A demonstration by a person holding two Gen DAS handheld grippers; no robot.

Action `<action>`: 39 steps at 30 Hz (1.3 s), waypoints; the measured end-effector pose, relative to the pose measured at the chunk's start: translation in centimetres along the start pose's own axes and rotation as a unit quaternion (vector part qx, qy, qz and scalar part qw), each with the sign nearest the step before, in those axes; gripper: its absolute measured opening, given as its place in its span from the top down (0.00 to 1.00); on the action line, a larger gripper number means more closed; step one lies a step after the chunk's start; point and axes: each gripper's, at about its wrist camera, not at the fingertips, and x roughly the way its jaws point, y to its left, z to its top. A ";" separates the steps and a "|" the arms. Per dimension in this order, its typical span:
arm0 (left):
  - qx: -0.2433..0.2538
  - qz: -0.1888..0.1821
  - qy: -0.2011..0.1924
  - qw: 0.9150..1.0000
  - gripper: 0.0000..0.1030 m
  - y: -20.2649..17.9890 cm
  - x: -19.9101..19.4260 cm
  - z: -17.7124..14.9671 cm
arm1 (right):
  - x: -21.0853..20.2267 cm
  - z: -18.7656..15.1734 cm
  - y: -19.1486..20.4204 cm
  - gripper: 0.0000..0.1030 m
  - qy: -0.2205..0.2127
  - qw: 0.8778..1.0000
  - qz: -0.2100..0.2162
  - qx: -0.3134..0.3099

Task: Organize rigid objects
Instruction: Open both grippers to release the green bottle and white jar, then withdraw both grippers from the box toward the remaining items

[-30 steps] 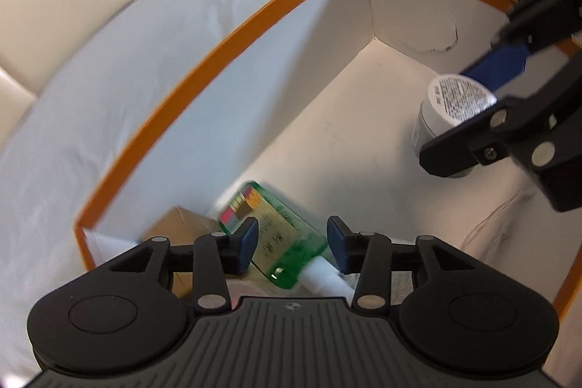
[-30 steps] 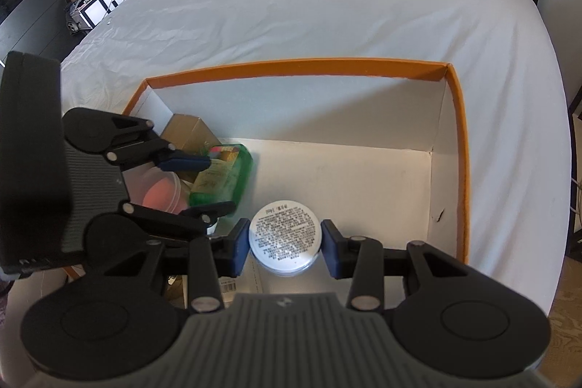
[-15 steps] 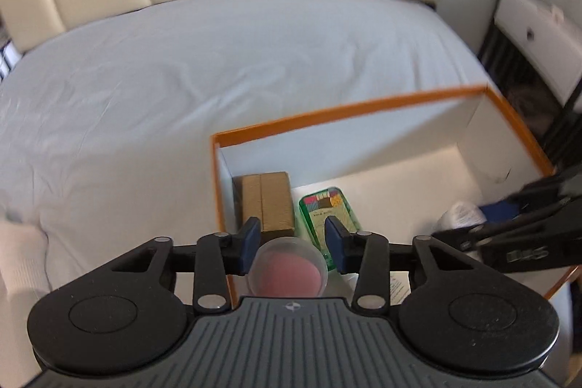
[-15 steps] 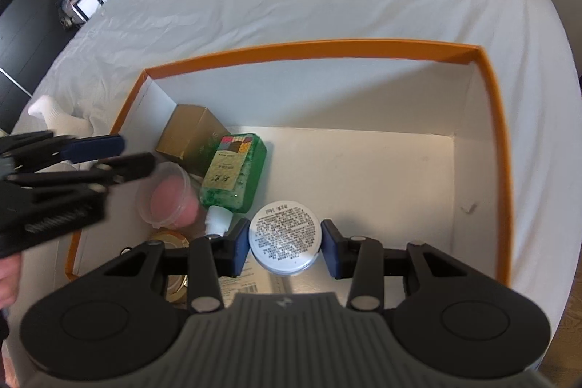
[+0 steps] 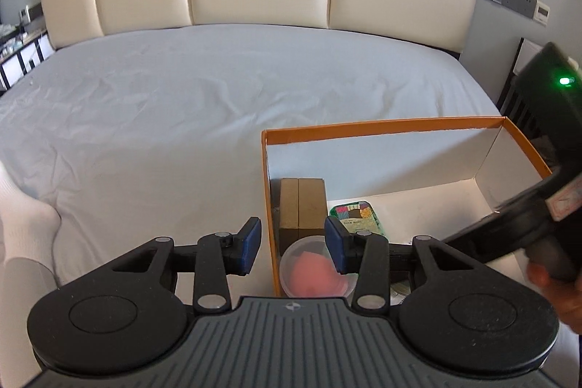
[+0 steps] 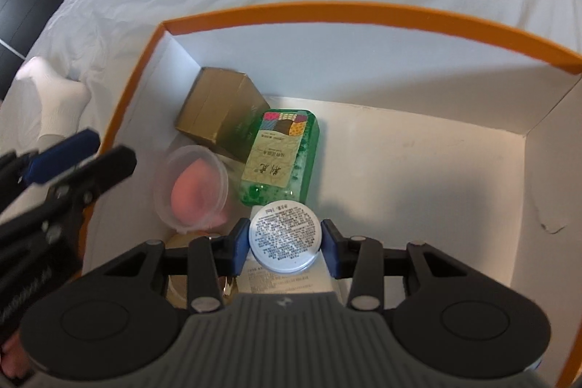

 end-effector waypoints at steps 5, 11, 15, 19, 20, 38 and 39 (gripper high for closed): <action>-0.010 -0.005 -0.013 1.000 0.53 1.1 -0.2 -0.6 | 1.5 0.8 0.5 0.60 -0.002 1.000 -0.011 0.012; -0.027 -0.015 -0.010 0.999 0.53 1.7 0.0 -1.2 | 2.1 1.0 1.2 0.60 -0.005 0.999 -0.045 -0.011; -0.031 -0.018 -0.005 0.999 0.53 1.8 0.1 -1.7 | 2.1 0.8 1.2 0.60 -0.002 0.999 -0.047 -0.019; -0.032 -0.022 -0.006 0.999 0.53 1.9 -0.1 -1.9 | 1.8 0.8 1.2 0.50 0.005 0.998 -0.061 -0.027; -0.033 -0.023 -0.006 0.999 0.53 1.9 -0.1 -2.0 | 1.7 0.7 1.1 0.50 0.006 0.998 -0.061 -0.028; -0.036 -0.026 -0.005 0.999 0.53 1.9 0.0 -2.7 | -0.2 -3.7 -3.6 0.66 0.073 0.983 -0.005 0.171; -0.033 -0.027 -0.006 0.999 0.53 1.7 0.0 -2.7 | -0.4 -4.0 -3.6 0.67 0.073 0.982 -0.006 0.173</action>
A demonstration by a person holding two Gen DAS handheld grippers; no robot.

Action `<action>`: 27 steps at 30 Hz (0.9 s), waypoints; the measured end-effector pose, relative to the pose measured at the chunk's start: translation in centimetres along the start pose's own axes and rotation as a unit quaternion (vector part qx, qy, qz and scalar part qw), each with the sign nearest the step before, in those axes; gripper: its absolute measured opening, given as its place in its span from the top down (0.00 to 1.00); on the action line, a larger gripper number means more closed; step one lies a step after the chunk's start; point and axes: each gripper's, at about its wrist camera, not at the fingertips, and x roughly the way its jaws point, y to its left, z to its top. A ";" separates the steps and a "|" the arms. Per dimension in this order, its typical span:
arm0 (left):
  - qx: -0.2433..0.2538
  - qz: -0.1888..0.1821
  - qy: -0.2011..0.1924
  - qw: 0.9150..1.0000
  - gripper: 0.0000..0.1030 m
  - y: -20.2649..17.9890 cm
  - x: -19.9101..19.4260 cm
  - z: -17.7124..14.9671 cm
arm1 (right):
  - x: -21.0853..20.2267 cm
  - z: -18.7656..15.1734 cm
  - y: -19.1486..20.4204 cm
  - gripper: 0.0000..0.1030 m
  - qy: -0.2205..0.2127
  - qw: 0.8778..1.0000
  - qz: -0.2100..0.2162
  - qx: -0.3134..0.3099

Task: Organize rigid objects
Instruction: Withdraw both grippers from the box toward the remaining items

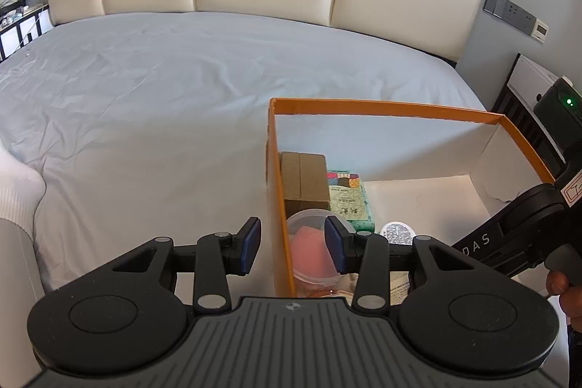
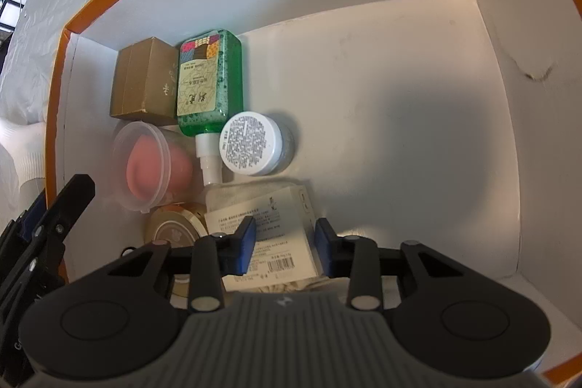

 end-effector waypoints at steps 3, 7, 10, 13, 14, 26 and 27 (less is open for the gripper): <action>0.007 0.002 -0.006 1.000 0.53 -0.5 -0.5 0.1 | -0.3 -0.5 -0.2 0.67 -0.001 1.000 0.000 0.005; 0.005 -0.011 -0.024 1.000 0.53 -0.7 -2.7 0.4 | -0.6 -0.9 0.5 0.67 -0.036 0.998 -0.004 -0.044; -0.011 -0.015 -0.033 0.999 0.53 -0.3 -4.6 0.3 | -2.4 -2.5 1.4 0.66 -0.080 0.992 -0.004 -0.095; -0.025 -0.012 -0.037 0.999 0.53 0.0 -6.3 -0.1 | -4.5 -4.7 1.5 0.65 -0.117 0.985 0.013 -0.122; -0.028 -0.011 -0.036 0.999 0.53 0.1 -6.9 -0.2 | -5.2 -4.9 1.4 0.62 -0.129 0.984 0.017 -0.125; -0.024 0.041 0.053 0.997 0.49 1.1 -9.2 -4.3 | -10.9 -14.6 0.7 0.55 -0.269 0.948 0.043 -0.164; -0.022 0.053 0.070 0.996 0.48 1.3 -9.0 -4.8 | -11.3 -15.6 0.7 0.55 -0.277 0.945 0.040 -0.169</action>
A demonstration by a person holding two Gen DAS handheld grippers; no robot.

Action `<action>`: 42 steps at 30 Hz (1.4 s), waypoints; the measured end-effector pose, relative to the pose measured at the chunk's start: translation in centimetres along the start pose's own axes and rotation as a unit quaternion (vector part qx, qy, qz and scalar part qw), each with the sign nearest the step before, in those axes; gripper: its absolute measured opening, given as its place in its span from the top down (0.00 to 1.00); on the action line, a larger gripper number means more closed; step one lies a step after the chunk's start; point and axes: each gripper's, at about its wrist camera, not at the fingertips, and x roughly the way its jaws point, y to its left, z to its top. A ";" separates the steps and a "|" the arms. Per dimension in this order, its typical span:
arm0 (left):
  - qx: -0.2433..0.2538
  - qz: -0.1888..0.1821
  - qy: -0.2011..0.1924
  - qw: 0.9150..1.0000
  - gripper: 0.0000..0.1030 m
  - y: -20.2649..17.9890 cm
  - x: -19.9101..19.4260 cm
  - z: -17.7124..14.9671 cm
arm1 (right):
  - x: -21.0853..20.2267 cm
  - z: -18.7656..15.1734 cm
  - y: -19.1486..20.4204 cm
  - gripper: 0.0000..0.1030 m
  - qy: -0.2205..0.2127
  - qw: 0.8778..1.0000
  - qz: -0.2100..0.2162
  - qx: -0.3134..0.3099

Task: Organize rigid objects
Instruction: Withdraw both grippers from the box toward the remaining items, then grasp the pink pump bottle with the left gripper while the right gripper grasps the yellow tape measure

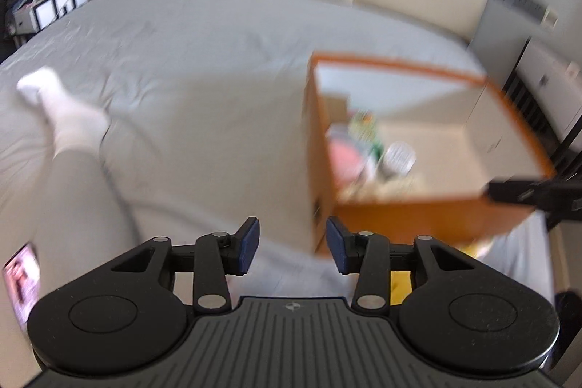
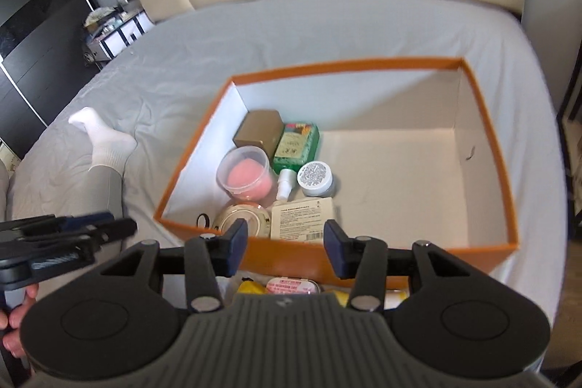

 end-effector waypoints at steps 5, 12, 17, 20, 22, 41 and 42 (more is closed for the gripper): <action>-0.011 0.068 0.064 0.996 0.46 1.5 1.9 -2.0 | -0.8 -2.8 0.9 0.55 -0.010 1.000 0.005 -0.010; -0.039 0.072 0.094 0.992 0.46 2.6 3.9 -3.4 | 3.7 -5.4 0.9 0.59 0.055 0.998 0.019 -0.008; -0.042 0.082 0.108 0.990 0.48 2.8 5.9 -3.7 | 6.2 -6.0 1.0 0.60 0.085 0.996 0.032 -0.008; -0.039 0.087 0.113 0.989 0.55 2.9 6.8 -4.0 | 7.4 -6.3 1.6 0.60 0.087 0.995 0.024 -0.032; -0.037 0.094 0.112 0.989 0.61 2.8 7.2 -4.3 | 8.2 -6.3 1.8 0.60 0.092 0.995 0.025 -0.040; -0.038 0.041 0.036 0.998 0.72 1.0 3.9 -4.0 | 8.9 -6.2 2.5 0.82 0.089 0.994 0.043 -0.036; -0.033 0.032 0.028 0.999 0.72 0.6 3.5 -4.0 | 8.5 -6.3 2.6 0.82 0.085 0.995 0.042 -0.041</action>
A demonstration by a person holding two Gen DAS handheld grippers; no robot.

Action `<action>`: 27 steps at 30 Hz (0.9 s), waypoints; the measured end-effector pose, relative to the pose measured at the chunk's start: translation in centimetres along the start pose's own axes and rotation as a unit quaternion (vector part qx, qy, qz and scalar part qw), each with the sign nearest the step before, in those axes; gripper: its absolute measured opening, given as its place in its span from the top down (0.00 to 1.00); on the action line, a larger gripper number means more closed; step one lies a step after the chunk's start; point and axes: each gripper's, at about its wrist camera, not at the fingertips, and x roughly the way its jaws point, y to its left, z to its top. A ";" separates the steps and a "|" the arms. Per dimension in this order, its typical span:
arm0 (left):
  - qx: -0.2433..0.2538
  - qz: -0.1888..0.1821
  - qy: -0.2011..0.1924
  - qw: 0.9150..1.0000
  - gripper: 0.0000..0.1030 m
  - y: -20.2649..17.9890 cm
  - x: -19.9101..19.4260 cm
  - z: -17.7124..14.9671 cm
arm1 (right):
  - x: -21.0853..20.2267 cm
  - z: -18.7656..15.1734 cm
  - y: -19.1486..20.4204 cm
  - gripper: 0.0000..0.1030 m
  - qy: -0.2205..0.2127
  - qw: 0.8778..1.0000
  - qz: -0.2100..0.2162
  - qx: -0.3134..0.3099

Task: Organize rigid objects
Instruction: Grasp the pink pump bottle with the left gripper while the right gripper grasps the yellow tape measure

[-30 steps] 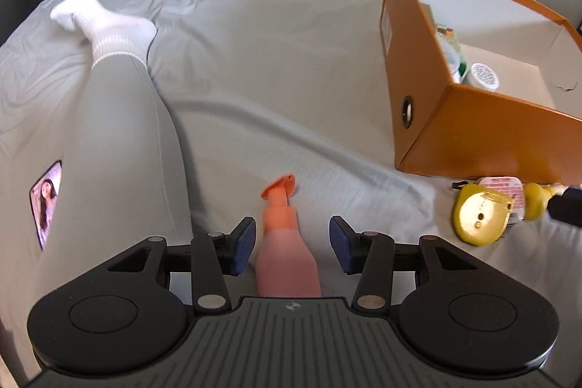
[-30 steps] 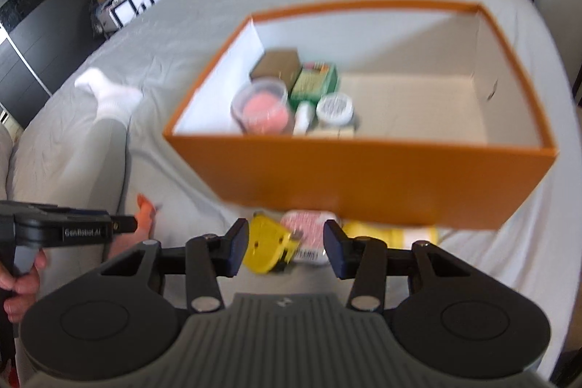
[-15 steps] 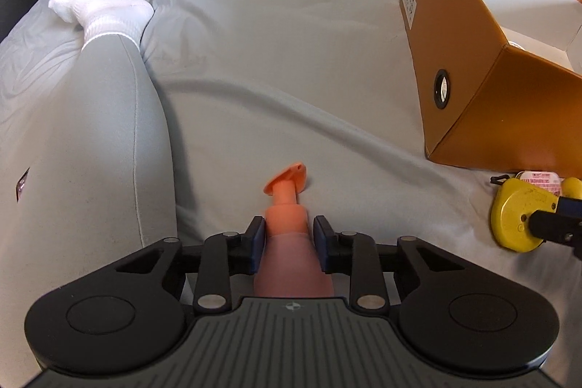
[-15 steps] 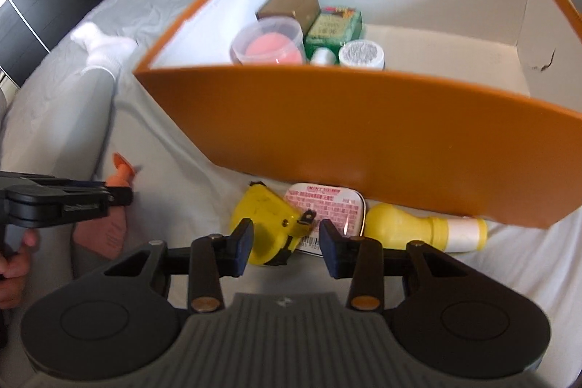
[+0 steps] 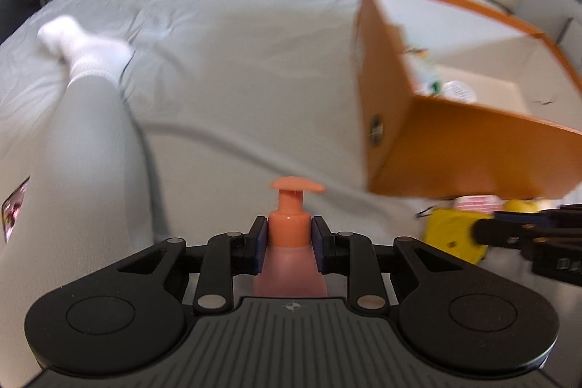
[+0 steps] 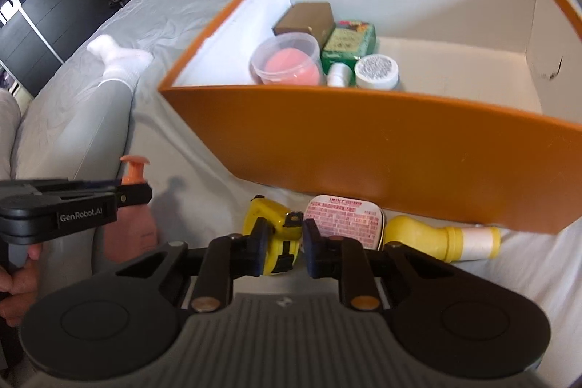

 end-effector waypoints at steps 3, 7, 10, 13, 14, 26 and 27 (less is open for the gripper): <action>0.017 -0.026 -0.017 0.999 0.72 -1.4 -1.1 -0.2 | -0.9 -0.2 0.3 0.83 -0.003 1.000 0.001 -0.001; 0.042 -0.056 -0.030 0.997 0.73 -3.3 -1.8 -0.9 | -2.3 -0.5 0.5 0.83 -0.001 1.000 -0.029 -0.011; 0.058 -0.065 -0.034 0.996 0.73 -4.7 -1.7 -1.3 | -3.2 -0.9 0.0 0.83 0.004 0.999 -0.048 -0.013; 0.075 -0.080 -0.041 0.993 0.73 -6.1 -1.9 -1.7 | -3.8 -1.6 -0.7 0.83 0.016 0.998 -0.059 -0.003; 0.078 -0.091 -0.042 0.992 0.73 -6.4 -2.0 -1.9 | -3.9 -1.9 -0.8 0.83 0.022 0.998 -0.062 -0.002; 0.078 -0.098 -0.038 0.991 0.72 -7.0 -2.2 -3.3 | -1.0 -3.1 -2.6 0.66 0.056 0.996 -0.065 0.031; 0.074 -0.099 -0.038 0.992 0.72 -6.8 -2.3 -3.4 | -0.6 -3.0 -3.1 0.65 0.058 0.995 -0.059 0.051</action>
